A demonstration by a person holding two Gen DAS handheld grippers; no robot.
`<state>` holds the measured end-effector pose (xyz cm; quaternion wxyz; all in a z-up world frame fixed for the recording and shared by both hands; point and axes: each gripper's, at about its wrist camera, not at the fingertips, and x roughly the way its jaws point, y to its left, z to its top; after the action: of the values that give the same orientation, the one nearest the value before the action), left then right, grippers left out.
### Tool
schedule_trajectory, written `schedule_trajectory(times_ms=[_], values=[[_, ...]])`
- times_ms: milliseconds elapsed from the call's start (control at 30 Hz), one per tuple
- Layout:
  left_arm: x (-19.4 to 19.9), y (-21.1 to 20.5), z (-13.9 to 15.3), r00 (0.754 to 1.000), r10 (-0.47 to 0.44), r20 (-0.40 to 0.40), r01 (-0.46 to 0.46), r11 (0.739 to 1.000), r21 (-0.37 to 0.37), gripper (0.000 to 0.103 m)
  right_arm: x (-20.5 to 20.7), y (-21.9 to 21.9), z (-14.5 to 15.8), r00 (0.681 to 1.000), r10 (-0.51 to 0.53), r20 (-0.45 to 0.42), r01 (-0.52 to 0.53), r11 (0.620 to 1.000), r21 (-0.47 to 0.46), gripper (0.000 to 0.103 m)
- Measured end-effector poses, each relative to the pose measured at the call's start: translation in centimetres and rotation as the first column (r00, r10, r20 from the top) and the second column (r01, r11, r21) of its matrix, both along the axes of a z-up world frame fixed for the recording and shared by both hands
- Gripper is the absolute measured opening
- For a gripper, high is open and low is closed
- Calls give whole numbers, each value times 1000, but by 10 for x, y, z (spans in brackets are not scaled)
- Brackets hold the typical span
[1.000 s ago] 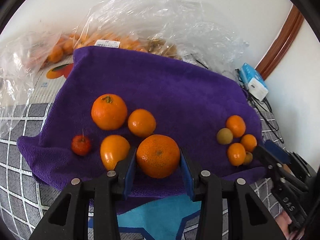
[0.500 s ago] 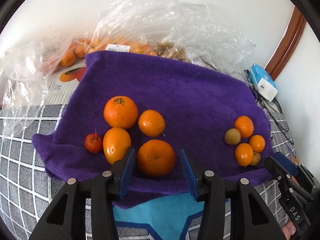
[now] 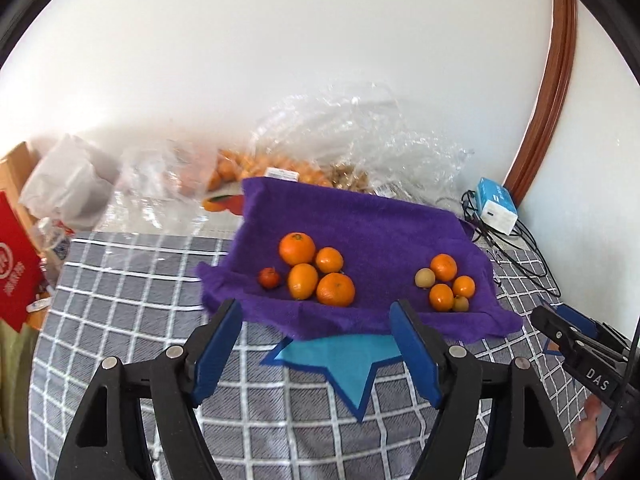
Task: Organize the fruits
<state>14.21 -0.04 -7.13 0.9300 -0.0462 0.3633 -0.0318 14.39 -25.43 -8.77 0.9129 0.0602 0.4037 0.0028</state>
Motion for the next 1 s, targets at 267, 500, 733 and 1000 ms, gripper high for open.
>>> schedule_trajectory(times_ms=[267, 500, 733, 1000], values=[[-61, -4, 18, 998, 33, 60, -35, 998, 42, 81, -60, 11, 20, 997, 30, 68, -26, 998, -57, 90], [-93, -6, 27, 997, 19, 77, -21, 1000, 18, 93, -96, 13, 32, 994, 30, 105, -21, 996, -88, 98], [-101, -8, 29, 996, 20, 90, -24, 999, 36, 94, -114, 15, 37, 991, 34, 133, -19, 994, -110, 100], [-106, -11, 27, 995, 18, 101, -23, 999, 47, 94, -118, 10, 38, 991, 14, 134, -1, 995, -95, 100]])
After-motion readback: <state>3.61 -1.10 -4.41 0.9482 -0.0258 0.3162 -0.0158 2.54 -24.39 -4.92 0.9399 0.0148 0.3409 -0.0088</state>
